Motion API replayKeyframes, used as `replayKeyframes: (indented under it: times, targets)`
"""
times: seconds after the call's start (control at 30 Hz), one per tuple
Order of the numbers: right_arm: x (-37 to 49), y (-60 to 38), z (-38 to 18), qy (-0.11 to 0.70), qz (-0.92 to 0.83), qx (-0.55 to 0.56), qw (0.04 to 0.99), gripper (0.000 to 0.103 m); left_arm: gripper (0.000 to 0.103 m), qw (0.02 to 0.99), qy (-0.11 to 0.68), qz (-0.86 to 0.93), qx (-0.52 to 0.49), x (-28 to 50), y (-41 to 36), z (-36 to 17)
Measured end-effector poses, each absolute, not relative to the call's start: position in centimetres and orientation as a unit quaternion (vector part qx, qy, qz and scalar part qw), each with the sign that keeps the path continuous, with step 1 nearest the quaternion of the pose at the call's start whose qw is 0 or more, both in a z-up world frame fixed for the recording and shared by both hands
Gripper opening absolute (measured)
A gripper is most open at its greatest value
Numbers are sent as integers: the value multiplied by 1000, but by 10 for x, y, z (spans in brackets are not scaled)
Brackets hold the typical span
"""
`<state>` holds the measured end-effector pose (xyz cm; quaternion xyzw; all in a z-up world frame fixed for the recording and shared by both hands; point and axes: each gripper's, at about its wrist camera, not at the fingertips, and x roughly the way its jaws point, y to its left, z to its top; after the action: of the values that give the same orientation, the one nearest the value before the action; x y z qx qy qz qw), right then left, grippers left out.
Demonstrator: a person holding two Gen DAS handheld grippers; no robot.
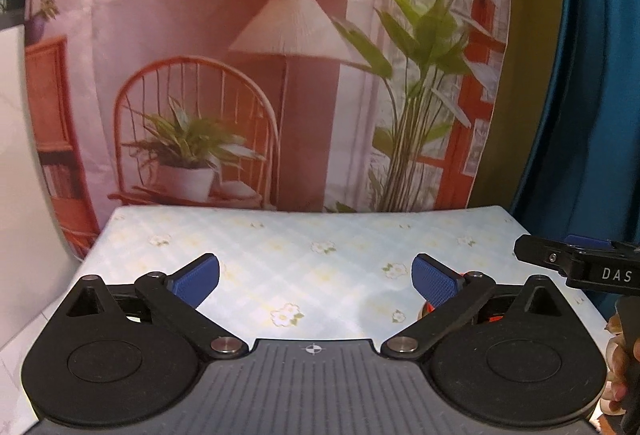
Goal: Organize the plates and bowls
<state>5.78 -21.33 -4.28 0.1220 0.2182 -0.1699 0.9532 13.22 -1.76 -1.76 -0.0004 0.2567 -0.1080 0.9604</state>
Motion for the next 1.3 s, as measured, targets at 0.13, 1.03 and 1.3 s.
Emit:
replayKeyframes:
  times: [0.13, 1.03, 1.3]
  targets:
    - [51, -204, -32, 207, -170, 119, 956, 103, 103, 966, 241, -91, 0, 116, -11, -5]
    - [12, -172, 18, 172, -172, 81, 966, 103, 103, 978, 197, -69, 6, 64, -2, 26]
    - [13, -169, 18, 175, -172, 79, 966, 103, 103, 977, 200, -69, 0, 64, 1, 26]
